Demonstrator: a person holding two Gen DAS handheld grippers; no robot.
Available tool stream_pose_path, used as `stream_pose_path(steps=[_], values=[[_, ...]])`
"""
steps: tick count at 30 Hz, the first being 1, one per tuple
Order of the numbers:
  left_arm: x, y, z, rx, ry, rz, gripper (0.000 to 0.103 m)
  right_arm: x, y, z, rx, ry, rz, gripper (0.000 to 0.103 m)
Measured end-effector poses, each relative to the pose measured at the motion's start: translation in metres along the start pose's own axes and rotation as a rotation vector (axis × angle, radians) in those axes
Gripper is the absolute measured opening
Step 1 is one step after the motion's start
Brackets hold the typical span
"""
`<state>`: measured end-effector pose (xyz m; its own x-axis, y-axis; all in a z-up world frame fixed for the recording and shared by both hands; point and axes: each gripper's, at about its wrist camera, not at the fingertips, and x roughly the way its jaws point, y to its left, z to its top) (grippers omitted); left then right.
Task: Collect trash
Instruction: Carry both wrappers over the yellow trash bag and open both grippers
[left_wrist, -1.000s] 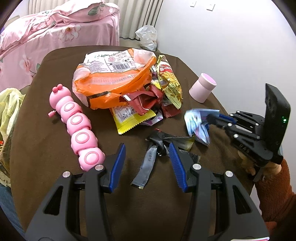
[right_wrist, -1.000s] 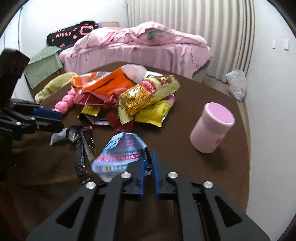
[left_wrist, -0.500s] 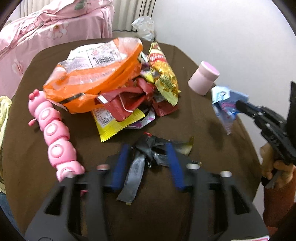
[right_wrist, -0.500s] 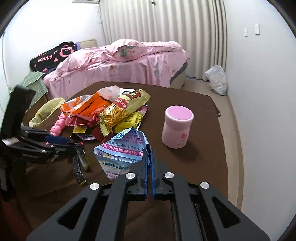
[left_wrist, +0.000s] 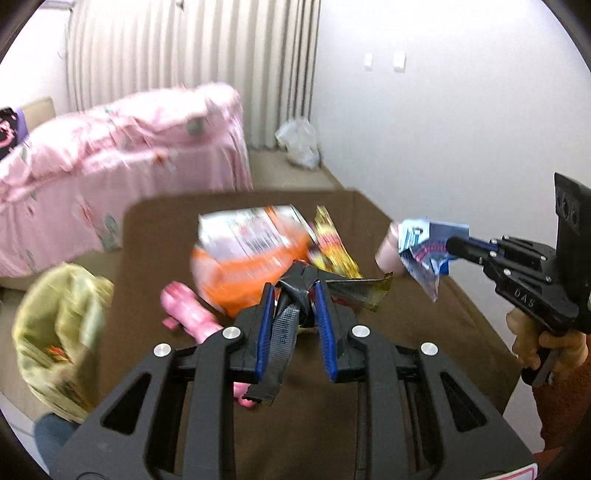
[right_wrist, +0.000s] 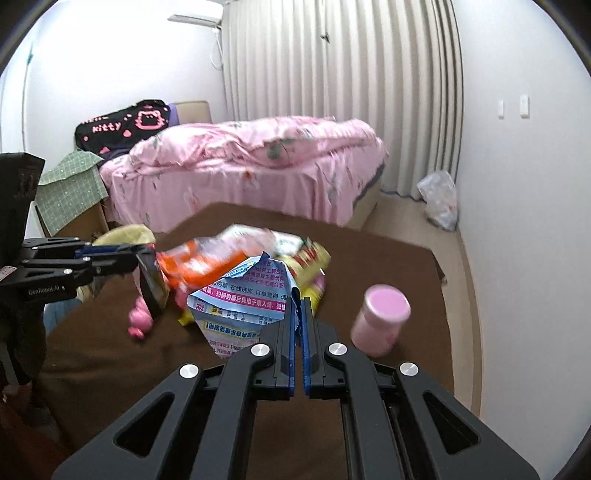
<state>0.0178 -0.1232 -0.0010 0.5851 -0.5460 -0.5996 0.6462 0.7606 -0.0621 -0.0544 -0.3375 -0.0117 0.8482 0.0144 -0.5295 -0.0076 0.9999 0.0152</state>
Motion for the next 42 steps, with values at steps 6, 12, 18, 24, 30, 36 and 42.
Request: stream_pose_path(steps=[6, 12, 18, 24, 30, 36, 42], values=[[-0.042, 0.056, 0.025, -0.06, -0.119, 0.096, 0.022, 0.002, 0.047, 0.049, -0.069, -0.054, 0.056, 0.005], [-0.076, 0.121, 0.03, -0.115, -0.19, 0.207, 0.022, 0.02, 0.104, 0.088, -0.16, -0.078, 0.122, 0.005], [-0.096, 0.192, 0.016, -0.232, -0.219, 0.313, 0.022, 0.045, 0.161, 0.113, -0.245, -0.075, 0.186, 0.005], [-0.099, 0.267, -0.019, -0.429, -0.211, 0.401, 0.022, 0.086, 0.213, 0.129, -0.337, -0.037, 0.244, 0.005], [-0.088, 0.303, -0.048, -0.539, -0.185, 0.427, 0.022, 0.149, 0.263, 0.14, -0.385, 0.031, 0.323, 0.005], [-0.055, 0.326, -0.053, -0.594, -0.141, 0.39, 0.022, 0.208, 0.3, 0.127, -0.4, 0.131, 0.373, 0.005], [-0.026, 0.333, -0.055, -0.606, -0.095, 0.341, 0.024, 0.25, 0.314, 0.114, -0.39, 0.207, 0.39, 0.005]])
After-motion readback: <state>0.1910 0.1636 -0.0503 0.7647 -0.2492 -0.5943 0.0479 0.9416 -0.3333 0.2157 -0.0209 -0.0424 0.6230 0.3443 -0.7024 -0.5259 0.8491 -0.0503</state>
